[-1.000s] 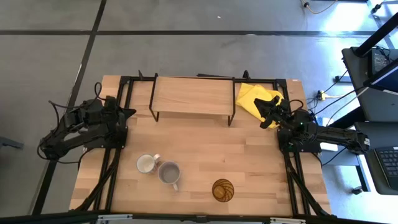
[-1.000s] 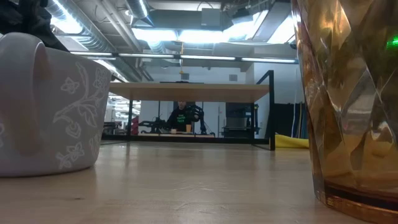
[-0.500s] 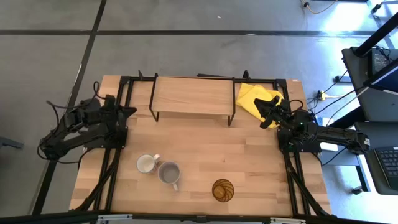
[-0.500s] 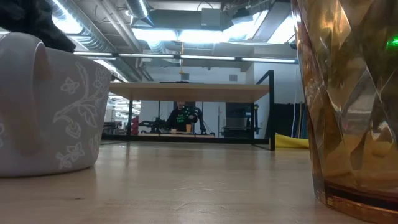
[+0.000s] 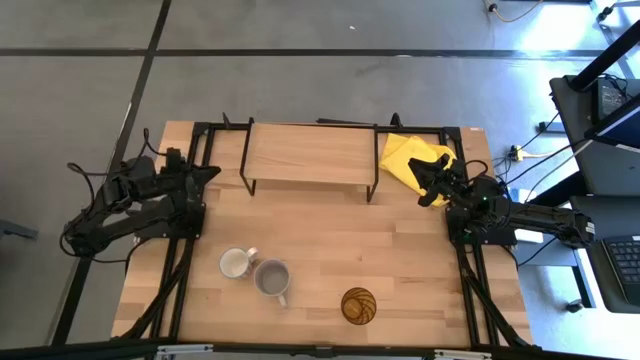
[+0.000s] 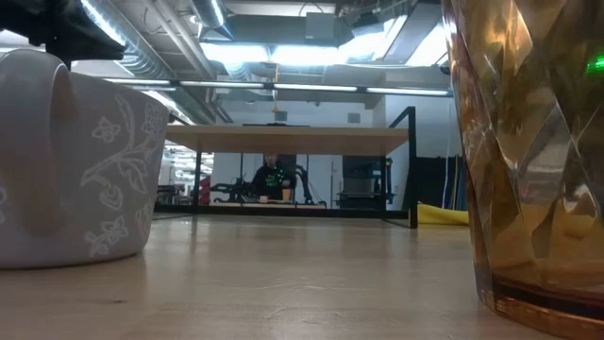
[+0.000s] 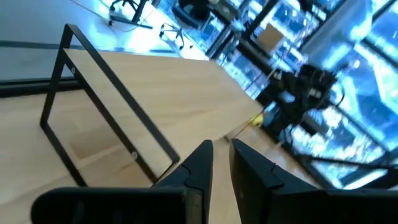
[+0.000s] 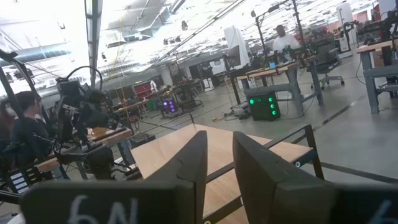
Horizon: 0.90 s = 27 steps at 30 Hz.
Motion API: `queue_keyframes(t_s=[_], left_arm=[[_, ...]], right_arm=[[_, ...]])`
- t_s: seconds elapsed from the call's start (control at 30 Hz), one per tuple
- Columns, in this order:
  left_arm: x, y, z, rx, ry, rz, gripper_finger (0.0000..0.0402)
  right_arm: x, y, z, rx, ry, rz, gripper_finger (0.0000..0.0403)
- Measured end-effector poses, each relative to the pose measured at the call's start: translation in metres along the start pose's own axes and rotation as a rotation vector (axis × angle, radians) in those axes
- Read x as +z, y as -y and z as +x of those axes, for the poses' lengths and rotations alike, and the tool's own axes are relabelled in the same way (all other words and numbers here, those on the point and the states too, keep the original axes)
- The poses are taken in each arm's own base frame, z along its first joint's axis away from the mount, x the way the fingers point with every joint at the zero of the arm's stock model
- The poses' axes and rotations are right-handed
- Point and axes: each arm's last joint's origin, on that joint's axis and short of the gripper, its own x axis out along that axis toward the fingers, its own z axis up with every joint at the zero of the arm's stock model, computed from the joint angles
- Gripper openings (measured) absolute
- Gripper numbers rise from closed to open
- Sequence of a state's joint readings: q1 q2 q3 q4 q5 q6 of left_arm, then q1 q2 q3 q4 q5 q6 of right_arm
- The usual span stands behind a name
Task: Stack small to large cups/mugs on shelf
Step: Put the gray mug on the shelf
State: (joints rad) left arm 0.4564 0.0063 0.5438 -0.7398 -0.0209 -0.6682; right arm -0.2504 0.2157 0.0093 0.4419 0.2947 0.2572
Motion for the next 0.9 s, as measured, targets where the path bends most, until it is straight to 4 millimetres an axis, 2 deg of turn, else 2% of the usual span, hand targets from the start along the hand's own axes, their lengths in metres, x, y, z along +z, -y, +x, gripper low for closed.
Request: queue_keyframes(t_s=[0.37, 0.7, 0.9], left_arm=[[0.0, 0.001, 0.0, -0.03, -0.023, -0.106, 0.0048], [0.016, 0.022, -0.004, -0.367, 0.063, 0.078, 0.0048], [0.013, 0.025, -0.004, -0.469, -0.023, 0.117, 0.0048]], right_arm=[[0.0, 0.0, 0.0, 0.0, 0.0, 0.0, 0.0078], [0.0, 0.0, 0.0, 0.0, 0.0, -0.001, 0.0078], [0.0, 0.0, 0.0, 0.0, 0.0, 0.0, 0.0078]])
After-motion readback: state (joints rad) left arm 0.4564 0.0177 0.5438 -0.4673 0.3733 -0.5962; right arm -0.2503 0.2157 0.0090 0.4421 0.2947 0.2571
